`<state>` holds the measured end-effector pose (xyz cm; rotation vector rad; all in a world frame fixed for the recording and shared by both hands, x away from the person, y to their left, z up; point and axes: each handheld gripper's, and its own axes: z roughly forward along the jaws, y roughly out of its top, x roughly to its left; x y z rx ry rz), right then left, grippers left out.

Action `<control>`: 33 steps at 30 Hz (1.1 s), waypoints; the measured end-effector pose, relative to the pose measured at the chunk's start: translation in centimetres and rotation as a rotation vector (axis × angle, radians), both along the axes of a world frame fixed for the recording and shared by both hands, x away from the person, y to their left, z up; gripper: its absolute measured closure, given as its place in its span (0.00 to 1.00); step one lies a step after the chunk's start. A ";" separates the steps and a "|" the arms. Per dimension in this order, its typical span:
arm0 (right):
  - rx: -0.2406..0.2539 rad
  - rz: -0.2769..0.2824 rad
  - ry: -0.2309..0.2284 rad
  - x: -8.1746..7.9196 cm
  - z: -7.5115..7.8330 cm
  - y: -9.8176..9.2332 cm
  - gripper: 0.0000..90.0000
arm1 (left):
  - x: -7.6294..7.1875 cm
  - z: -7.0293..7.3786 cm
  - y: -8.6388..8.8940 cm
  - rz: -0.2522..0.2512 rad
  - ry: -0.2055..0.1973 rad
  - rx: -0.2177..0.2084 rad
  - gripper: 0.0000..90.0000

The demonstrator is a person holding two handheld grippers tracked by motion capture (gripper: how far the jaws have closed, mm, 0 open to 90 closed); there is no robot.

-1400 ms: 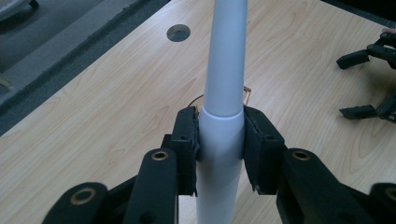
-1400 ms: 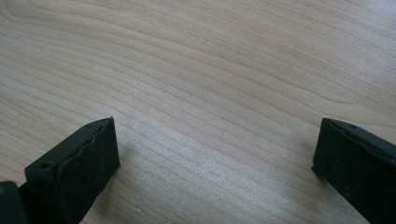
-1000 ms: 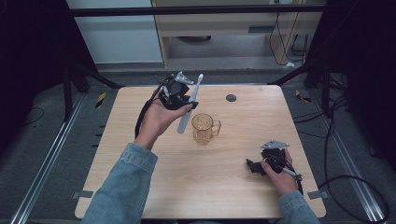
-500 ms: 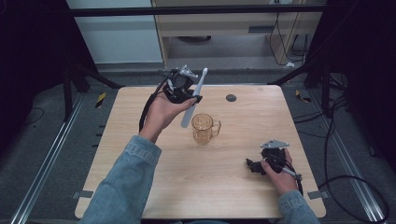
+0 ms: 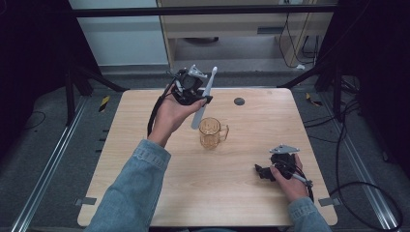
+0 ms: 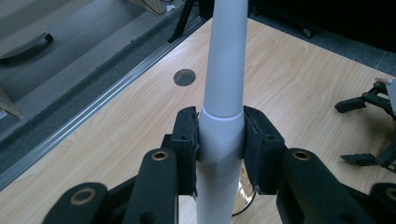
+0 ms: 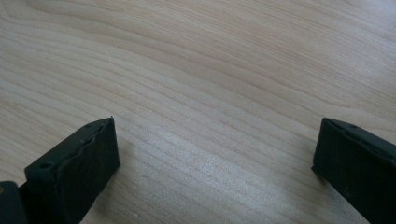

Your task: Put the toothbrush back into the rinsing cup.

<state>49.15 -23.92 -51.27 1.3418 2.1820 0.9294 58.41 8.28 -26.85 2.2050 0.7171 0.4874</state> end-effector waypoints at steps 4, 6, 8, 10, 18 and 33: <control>0.000 0.000 0.000 0.0 0.0 0.0 0.00 | -0.2 0.2 -0.2 -0.001 -0.014 -0.017 0.75; -0.001 0.000 0.000 0.0 0.0 0.0 0.00 | -0.2 0.2 -0.3 0.000 -0.016 -0.019 0.75; 0.000 0.000 0.000 0.0 0.0 0.0 0.00 | -0.1 0.0 -0.5 0.003 -0.019 -0.019 0.75; -0.002 -0.001 0.001 0.0 0.0 0.0 0.00 | 0.0 -0.3 -0.6 0.011 -0.023 -0.019 0.75; -0.005 0.001 0.000 0.0 0.0 0.0 0.00 | 0.1 -0.8 -0.6 0.045 -0.054 -0.098 0.75; -0.003 0.001 0.000 -0.1 0.0 0.0 0.00 | 0.2 -1.4 -1.2 0.041 -0.091 -0.145 0.75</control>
